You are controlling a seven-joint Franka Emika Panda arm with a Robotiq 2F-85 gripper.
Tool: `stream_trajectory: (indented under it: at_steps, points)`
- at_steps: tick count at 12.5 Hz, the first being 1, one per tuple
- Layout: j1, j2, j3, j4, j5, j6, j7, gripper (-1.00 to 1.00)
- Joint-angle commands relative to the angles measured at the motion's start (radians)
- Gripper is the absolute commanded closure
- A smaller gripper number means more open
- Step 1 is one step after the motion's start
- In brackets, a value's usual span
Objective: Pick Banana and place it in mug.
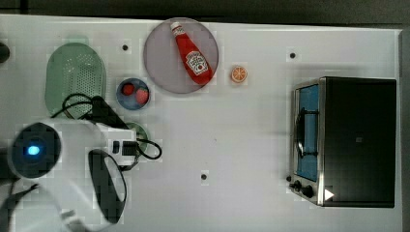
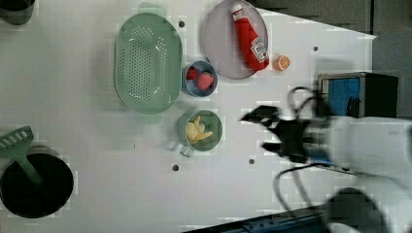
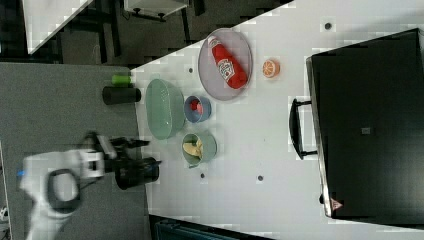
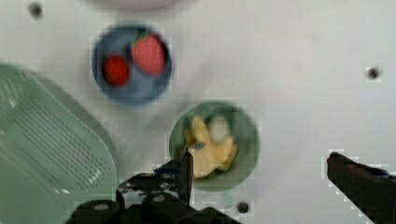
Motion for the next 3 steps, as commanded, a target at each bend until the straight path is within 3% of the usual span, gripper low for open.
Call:
stream_trajectory:
  at_steps: [1,3]
  points:
    - [-0.038,-0.071,-0.089,0.106,-0.009,-0.141,0.004,-1.0]
    - [-0.039,-0.095,-0.174,0.196,-0.009,-0.269,-0.087,-1.0]
